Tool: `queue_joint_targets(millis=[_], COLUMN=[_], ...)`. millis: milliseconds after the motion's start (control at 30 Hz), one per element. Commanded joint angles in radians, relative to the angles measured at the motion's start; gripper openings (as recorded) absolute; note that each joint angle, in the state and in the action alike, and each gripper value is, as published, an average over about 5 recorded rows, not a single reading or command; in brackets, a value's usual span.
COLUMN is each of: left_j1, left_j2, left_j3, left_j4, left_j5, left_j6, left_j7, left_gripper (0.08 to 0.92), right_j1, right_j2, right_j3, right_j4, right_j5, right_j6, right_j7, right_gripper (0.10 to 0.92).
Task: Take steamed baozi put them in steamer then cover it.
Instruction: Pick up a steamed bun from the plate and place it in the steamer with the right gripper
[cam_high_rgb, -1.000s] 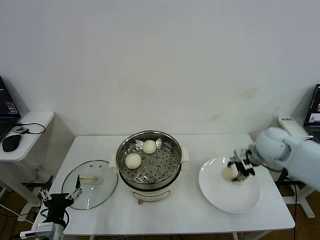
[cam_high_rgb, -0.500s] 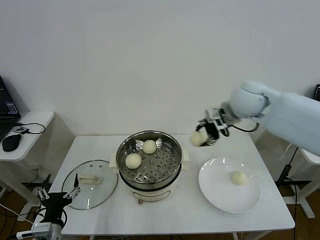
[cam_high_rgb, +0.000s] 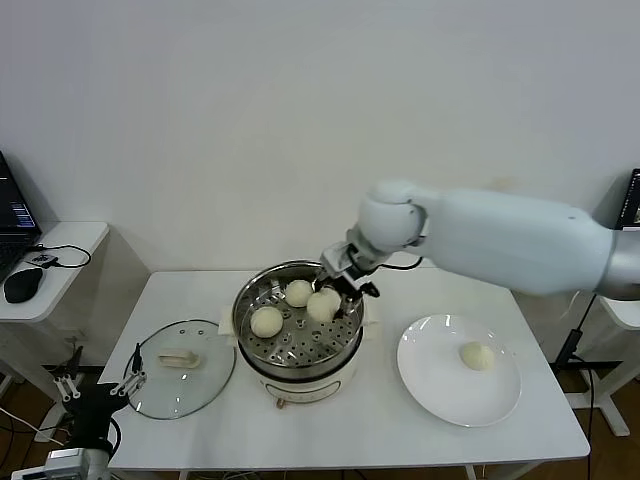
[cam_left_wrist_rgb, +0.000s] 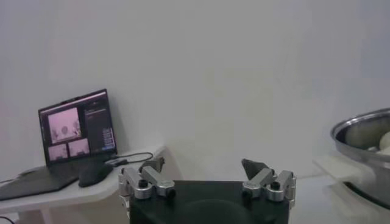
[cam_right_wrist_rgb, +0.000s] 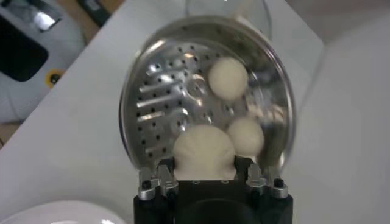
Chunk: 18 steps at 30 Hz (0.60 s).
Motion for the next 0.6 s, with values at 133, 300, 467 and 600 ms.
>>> queue_joint_targets(millis=[133, 300, 467, 600], left_j1=[0.009, 0.011, 0.010, 0.012], left_j2=[-0.010, -0.014, -0.015, -0.017], left_j3=[-0.013, -0.018, -0.018, -0.018], left_j4=[-0.027, -0.030, -0.029, -0.028], left_j5=[-0.003, -0.007, -0.009, -0.010], left_j6=[-0.002, -0.004, -0.004, -0.006], left_j7=[-0.002, -0.003, -0.003, -0.003], left_gripper=[0.823, 0.823, 0.823, 0.823], right_j1=[-0.050, -0.053, -0.050, -0.057], right_j2=[0.164, 0.178, 0.177, 0.175], right_j3=[-0.044, -0.053, -0.061, -0.066], right_j4=[-0.100, -0.104, -0.107, -0.097], right_j5=[-0.152, -0.193, -0.212, -0.197], right_j6=[0.272, 0.323, 0.343, 0.344], right_j7=[0.007, -0.018, -0.040, -0.042], right_gripper=[0.604, 0.610, 0.611, 0.611])
